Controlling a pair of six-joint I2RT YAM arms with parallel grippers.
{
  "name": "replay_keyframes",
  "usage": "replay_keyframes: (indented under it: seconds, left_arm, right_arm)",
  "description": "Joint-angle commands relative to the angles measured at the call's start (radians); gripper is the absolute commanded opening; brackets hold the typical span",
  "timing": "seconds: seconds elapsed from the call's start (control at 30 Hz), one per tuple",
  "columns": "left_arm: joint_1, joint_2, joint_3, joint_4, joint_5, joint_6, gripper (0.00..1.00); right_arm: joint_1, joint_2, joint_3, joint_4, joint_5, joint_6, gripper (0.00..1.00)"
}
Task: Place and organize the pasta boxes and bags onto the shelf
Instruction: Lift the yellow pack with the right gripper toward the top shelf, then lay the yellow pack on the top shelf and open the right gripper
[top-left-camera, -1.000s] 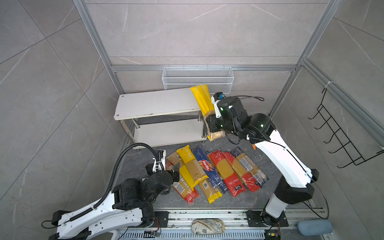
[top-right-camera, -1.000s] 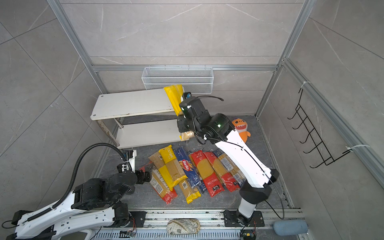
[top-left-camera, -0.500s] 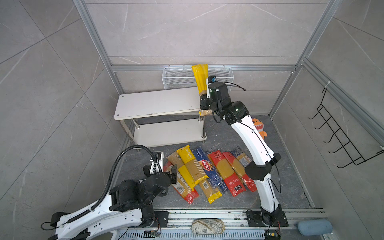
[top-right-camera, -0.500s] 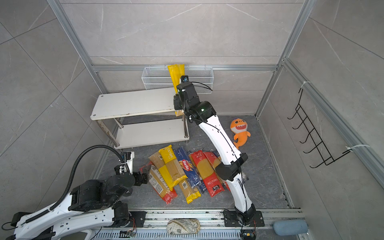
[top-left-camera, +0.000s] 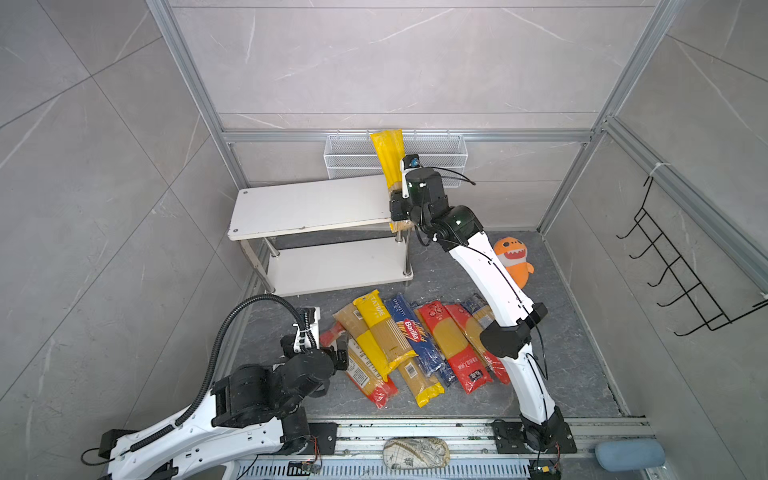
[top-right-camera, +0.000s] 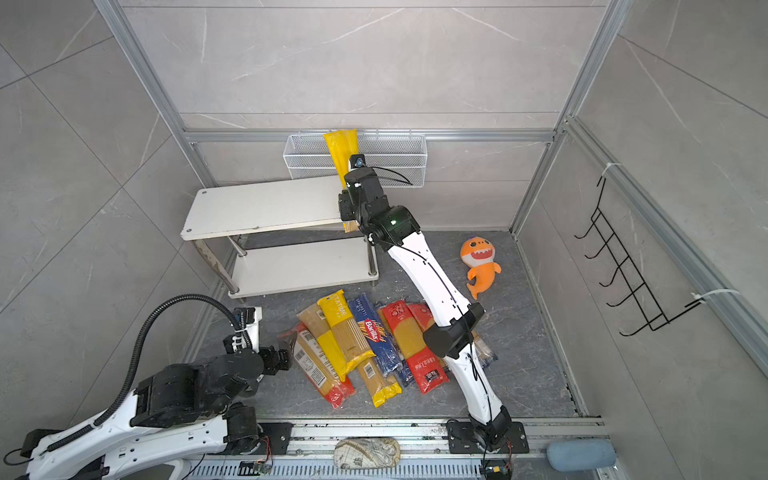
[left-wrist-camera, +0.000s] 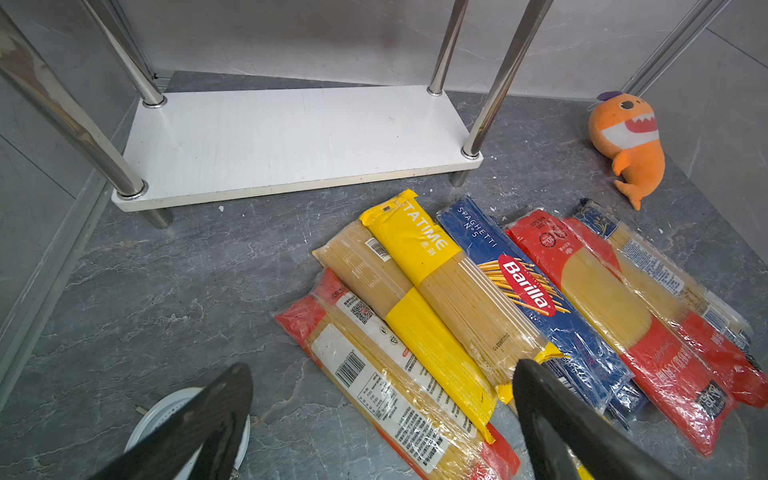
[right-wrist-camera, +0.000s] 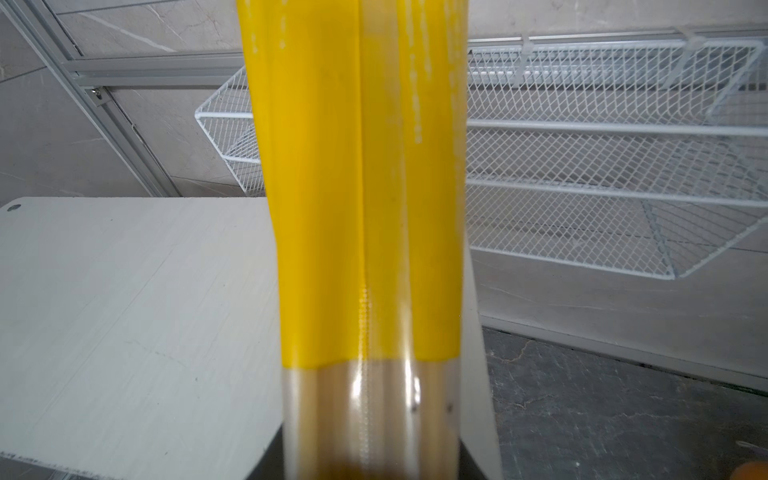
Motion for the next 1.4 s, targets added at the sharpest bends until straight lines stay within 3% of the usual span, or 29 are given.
replay_keyframes:
  seconds: [0.0,0.1,0.17,0.6,0.83,0.97,1.1,1.37]
  left_arm:
    - [-0.002,0.001,0.003,-0.024,-0.036,-0.027,1.00]
    - [-0.002,-0.002,0.004,-0.025,-0.038,-0.029,1.00]
    - [-0.002,-0.003,0.004,-0.025,-0.041,-0.029,1.00]
    - [-0.002,-0.005,0.010,-0.051,-0.050,-0.049,1.00]
    - [-0.002,-0.014,0.023,-0.062,-0.055,-0.058,1.00]
    - [-0.002,-0.015,0.028,-0.054,-0.047,-0.067,1.00]
    - [-0.001,0.004,0.020,-0.027,-0.012,-0.073,1.00]
    - [-0.001,0.122,-0.009,0.035,0.065,-0.128,1.00]
  right_arm:
    - [-0.007,-0.024,0.032,0.133,0.041,-0.019,0.40]
    - [-0.006,-0.036,0.019,0.130,0.044,-0.025,0.44]
    - [-0.006,-0.037,0.017,0.120,0.043,-0.024,0.53]
    - [-0.007,-0.025,0.004,0.089,0.031,-0.016,0.55]
    - [-0.007,-0.068,0.028,0.056,0.025,-0.022,0.73]
    - [-0.006,-0.168,-0.028,0.043,0.023,-0.032,0.74]
    - [-0.005,-0.348,-0.237,0.073,0.022,-0.029,0.74]
    - [0.016,-0.848,-0.997,0.152,-0.003,0.085,0.75]
